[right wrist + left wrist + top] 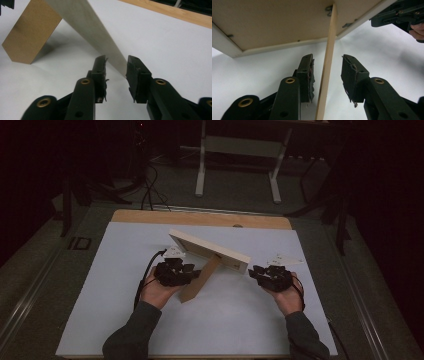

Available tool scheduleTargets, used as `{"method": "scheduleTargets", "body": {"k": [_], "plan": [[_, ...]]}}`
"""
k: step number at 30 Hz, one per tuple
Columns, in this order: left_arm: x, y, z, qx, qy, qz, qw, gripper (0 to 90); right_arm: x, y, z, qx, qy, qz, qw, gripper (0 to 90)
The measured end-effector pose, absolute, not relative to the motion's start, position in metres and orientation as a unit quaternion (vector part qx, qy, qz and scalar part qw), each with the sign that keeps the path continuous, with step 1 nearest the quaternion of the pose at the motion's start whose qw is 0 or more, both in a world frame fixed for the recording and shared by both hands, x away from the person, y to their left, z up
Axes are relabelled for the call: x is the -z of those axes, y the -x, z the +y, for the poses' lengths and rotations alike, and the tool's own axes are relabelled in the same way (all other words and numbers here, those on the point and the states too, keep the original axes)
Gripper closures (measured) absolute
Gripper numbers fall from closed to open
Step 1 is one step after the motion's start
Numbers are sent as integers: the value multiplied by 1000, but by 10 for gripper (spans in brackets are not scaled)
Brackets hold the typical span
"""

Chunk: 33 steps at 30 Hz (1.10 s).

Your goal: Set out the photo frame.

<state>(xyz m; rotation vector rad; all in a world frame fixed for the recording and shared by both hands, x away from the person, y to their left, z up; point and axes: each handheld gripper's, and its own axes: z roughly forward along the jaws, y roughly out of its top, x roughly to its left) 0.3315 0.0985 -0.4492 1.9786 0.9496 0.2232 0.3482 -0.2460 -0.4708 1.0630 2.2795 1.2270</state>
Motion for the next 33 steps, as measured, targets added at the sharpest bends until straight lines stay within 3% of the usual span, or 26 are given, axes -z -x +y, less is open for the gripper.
{"method": "scheduleTargets", "body": {"k": [5, 10, 16, 33], "plan": [[445, -335, 95, -100, -799, 385, 451, 664, 466, -348, -246, -436, -376, 798, 178, 803], [443, -337, 92, -116, -800, 389, 441, 768, 461, -351, -244, -443, -384, 788, 188, 896], [440, -341, 89, -131, -795, 393, 443, 897, 458, -352, -239, -449, -384, 784, 189, 898], [430, -353, 79, -150, -781, 403, 453, 900, 449, -359, -234, -480, -396, 763, 175, 900]]}}
